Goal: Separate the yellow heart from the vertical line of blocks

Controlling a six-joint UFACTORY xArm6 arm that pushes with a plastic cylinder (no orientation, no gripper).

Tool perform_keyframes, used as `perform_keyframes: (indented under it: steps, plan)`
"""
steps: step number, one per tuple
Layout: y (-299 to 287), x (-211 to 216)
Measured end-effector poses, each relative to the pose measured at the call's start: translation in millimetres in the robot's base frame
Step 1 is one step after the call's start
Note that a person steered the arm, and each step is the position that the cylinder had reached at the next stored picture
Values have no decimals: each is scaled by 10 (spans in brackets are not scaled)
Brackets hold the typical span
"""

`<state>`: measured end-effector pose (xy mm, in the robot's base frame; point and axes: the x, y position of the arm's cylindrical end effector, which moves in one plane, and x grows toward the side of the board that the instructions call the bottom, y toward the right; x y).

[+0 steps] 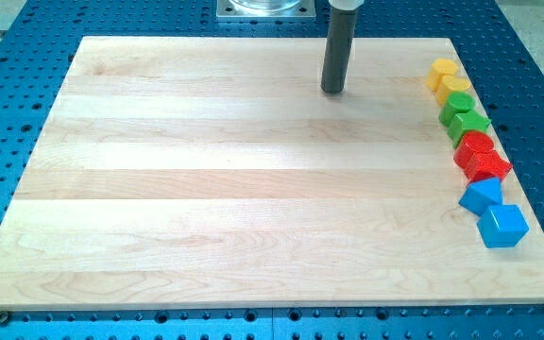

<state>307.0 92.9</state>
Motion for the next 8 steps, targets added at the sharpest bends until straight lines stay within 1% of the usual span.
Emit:
perform_keyframes:
  steps: [1,2,3,4,5,6,7,8]
  plan:
    - [61,-3]
    - [420,-318]
    - [1165,-753]
    - [1807,-1017]
    - [2277,-1110]
    - [2527,-895]
    - [2443,-391]
    - [2310,-60]
